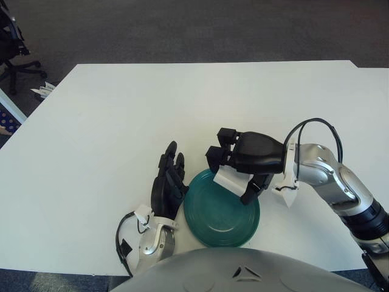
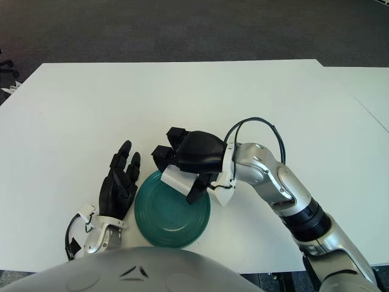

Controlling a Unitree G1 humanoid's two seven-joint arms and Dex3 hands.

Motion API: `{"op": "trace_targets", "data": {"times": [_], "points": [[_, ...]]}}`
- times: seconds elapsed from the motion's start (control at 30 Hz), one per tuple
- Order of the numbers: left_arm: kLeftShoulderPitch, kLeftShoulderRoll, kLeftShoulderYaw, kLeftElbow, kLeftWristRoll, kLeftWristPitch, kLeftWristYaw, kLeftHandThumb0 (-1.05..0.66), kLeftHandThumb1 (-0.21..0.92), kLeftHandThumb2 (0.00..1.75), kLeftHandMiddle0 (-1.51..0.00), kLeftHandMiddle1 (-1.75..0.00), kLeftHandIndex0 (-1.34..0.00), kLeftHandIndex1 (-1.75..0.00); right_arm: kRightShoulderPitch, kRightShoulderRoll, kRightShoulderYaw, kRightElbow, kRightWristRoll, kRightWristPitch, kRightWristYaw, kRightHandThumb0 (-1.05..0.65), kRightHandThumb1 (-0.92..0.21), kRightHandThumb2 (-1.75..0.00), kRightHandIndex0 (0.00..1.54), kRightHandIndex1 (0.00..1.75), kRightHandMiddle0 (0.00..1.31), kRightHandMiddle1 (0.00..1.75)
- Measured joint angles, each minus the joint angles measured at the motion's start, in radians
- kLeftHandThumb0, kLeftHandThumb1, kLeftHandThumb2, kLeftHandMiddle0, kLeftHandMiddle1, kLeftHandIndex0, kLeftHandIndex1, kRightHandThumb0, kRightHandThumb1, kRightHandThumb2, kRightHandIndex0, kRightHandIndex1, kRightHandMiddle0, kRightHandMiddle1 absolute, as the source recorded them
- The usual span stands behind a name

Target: Put the charger into the plate.

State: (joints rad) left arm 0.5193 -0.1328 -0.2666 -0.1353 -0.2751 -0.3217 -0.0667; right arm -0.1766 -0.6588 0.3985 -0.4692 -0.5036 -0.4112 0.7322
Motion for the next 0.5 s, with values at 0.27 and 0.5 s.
{"op": "trace_targets", "data": {"times": [0.27, 0.5], "points": [[-0.001, 0.001, -0.004, -0.004, 0.010, 0.006, 0.005, -1.05, 0.92, 1.01, 0.00, 0.00, 0.00, -0.22, 0.001, -0.009, 0.017, 0.017, -0.005, -0.016, 0.026, -0.48, -0.79, -0.81, 1.32, 1.75, 0.98, 1.75], [-0.002, 0.002, -0.007, -0.005, 0.010, 0.009, 0.008, -1.05, 0.92, 0.99, 0.00, 0.00, 0.00, -0.23, -0.010, -0.016, 0.037, 0.068, 0.006, -0.027, 0.061, -0.45, -0.51, -1.09, 1.25, 1.75, 0.59, 1.75]]}}
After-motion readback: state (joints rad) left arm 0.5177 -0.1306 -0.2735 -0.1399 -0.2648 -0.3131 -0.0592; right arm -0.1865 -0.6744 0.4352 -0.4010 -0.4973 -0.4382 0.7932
